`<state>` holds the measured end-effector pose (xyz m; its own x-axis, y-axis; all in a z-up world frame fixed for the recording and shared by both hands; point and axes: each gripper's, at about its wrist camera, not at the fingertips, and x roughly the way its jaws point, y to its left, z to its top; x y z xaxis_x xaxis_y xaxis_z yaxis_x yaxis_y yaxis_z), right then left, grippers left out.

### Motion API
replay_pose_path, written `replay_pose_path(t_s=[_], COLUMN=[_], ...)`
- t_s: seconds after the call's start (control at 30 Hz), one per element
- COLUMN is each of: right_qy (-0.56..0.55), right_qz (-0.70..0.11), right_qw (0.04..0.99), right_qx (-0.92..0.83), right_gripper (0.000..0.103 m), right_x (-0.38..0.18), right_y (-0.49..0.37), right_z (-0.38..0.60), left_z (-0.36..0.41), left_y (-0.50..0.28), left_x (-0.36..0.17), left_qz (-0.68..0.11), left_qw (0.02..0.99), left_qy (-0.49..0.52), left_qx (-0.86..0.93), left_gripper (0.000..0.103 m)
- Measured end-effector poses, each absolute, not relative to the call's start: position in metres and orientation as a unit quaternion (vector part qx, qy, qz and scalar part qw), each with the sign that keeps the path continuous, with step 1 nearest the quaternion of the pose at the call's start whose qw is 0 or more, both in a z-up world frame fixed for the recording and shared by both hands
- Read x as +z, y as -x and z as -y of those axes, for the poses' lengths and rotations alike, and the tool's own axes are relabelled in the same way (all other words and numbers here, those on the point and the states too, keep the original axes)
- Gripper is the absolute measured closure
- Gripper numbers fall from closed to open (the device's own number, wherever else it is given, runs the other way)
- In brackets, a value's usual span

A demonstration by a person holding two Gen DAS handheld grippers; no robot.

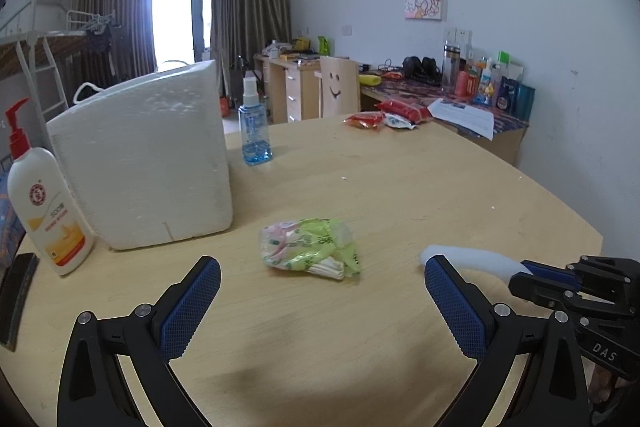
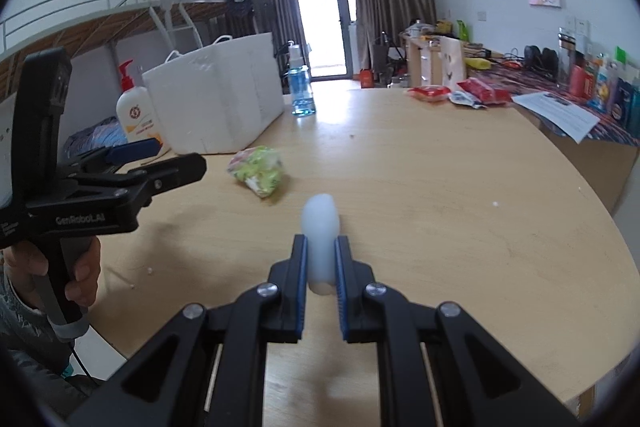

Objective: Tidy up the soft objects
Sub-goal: 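Reach the left gripper to the green snack packet and grasp it while the right holds the strip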

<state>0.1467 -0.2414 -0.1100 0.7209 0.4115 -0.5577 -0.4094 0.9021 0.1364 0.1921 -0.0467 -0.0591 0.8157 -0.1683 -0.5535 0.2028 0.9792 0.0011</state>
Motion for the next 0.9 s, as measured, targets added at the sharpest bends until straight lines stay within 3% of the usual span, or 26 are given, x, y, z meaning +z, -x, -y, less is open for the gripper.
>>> replay_pose_path(t_s=[0.73,0.9], right_qy=[-0.058,-0.065], right_qz=[-0.297,-0.293], right_qw=[0.930,0.931], right_qx=[0.208,0.209], right_gripper=[0.087,0.087], right_x=[-0.127,-0.128], right_y=[-0.156,-0.155], right_z=[0.294,0.299], left_z=[0.090,0.087], left_y=[-0.247,-0.258], left_x=[-0.081,-0.089], left_qz=[-0.365,-0.390], left_qw=[0.930,0.920], left_qy=[-0.043,-0.029], left_qx=[-0.004,0.018], left_gripper=[0.001,0.009])
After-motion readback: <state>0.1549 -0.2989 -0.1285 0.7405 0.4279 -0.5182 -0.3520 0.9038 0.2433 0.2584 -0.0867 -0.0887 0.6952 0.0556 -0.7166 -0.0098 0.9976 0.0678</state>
